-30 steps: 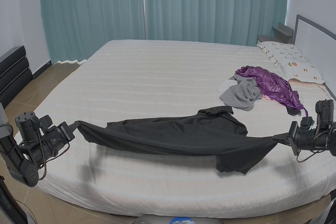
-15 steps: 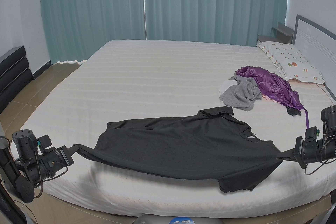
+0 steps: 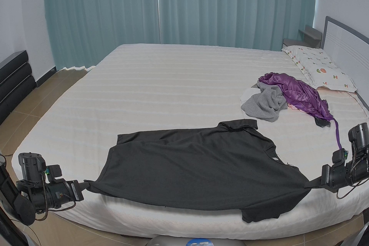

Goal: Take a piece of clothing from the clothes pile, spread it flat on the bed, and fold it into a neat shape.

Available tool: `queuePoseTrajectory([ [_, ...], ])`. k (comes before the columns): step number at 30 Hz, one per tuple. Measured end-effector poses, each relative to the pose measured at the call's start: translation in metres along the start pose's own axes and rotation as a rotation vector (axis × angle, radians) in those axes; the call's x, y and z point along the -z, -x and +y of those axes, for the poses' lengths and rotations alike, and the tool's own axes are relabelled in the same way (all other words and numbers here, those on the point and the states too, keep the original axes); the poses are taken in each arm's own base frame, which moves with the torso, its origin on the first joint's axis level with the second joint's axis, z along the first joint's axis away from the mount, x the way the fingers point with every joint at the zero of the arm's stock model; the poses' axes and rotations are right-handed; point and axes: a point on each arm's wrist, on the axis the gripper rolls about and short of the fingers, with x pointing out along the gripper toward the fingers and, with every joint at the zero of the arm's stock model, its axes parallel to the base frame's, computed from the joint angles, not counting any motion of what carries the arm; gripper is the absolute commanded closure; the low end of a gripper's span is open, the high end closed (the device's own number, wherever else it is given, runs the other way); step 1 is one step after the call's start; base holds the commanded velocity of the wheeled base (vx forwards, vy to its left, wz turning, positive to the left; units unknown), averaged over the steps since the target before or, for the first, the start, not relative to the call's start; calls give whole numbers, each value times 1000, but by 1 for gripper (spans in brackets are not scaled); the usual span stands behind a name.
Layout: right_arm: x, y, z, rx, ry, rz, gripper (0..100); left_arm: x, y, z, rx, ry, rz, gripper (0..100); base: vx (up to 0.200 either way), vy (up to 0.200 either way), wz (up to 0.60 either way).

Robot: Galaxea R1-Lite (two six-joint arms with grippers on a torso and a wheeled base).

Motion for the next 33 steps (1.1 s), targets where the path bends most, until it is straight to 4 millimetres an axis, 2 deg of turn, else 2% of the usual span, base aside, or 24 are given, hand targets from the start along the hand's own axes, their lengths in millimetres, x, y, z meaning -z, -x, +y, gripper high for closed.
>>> queuePoseTrajectory([
  [9, 2, -19, -3, 34, 22, 94, 100, 4, 1, -1, -2, -24, 37, 100, 0, 0, 0],
  [25, -4, -56, -10, 84, 20, 185, 100, 21, -20, 1, 0, -18, 175, 100, 0, 0, 0],
  [26, -4, -57, -11, 86, 18, 188, 100, 22, -21, 1, -2, -16, 180, 0, 0, 0, 0],
  [27, -4, -59, -12, 87, 16, 193, 100, 23, -21, 2, -3, -13, 185, 0, 0, 0, 0],
  [28, -4, -60, -12, 88, 15, 196, 0, 23, -22, 2, -4, -10, 188, 0, 0, 0, 0],
  [33, -5, -63, -13, 81, 9, 207, 0, 23, -24, 3, -6, -1, 195, 0, 0, 0, 0],
])
